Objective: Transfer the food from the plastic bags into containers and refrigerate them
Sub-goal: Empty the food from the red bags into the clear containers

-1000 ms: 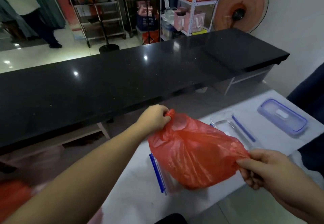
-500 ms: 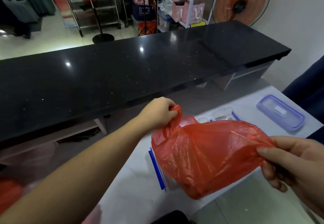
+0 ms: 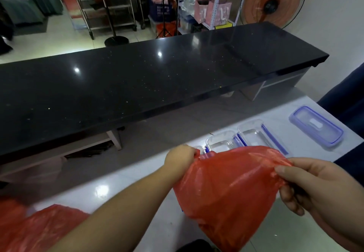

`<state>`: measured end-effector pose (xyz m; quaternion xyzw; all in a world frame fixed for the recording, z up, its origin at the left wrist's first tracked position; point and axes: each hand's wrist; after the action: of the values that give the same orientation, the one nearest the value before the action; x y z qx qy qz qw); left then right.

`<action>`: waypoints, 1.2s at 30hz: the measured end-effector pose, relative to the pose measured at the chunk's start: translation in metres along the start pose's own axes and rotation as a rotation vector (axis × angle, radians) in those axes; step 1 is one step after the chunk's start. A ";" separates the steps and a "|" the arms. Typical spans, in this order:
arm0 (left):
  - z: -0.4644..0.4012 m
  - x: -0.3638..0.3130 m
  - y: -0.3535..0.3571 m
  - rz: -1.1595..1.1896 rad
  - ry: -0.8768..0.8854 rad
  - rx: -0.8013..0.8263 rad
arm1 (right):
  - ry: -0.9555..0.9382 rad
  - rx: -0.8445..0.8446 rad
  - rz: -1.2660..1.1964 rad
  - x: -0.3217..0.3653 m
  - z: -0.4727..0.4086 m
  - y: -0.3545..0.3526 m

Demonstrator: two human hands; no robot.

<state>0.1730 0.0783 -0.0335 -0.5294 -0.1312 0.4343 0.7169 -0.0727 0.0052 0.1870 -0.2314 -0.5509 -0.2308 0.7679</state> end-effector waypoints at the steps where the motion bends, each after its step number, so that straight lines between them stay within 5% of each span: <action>1: -0.001 -0.001 0.005 -0.049 0.012 -0.003 | -0.001 -0.009 0.004 -0.002 -0.002 0.000; 9: -0.004 -0.004 0.012 0.007 -0.039 0.116 | -0.015 0.000 0.051 -0.013 -0.026 0.013; 19: 0.039 0.034 -0.050 0.623 -0.089 0.073 | -0.015 -0.041 0.024 -0.004 -0.084 0.044; 23: 0.073 0.033 -0.066 0.896 0.114 0.042 | 0.008 -0.023 -0.019 -0.005 -0.115 0.060; 26: 0.081 0.015 -0.085 0.811 0.239 -0.040 | 0.002 0.036 0.028 -0.008 -0.135 0.074; 30: 0.067 -0.004 -0.097 0.596 0.192 -0.305 | -0.013 0.080 0.033 -0.012 -0.149 0.084; 36: 0.051 0.002 -0.083 0.582 0.105 -0.320 | -0.068 0.116 0.046 -0.033 -0.141 0.061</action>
<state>0.1812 0.1081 0.0592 -0.6720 -0.0039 0.5668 0.4766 0.0594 -0.0294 0.1090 -0.2067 -0.5839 -0.1729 0.7658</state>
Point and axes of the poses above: each hand's wrist, its own z-axis away from the middle knuckle, its own y-axis out of the palm, x = y × z, and after that the axes turned 10 degrees about -y, right-handed
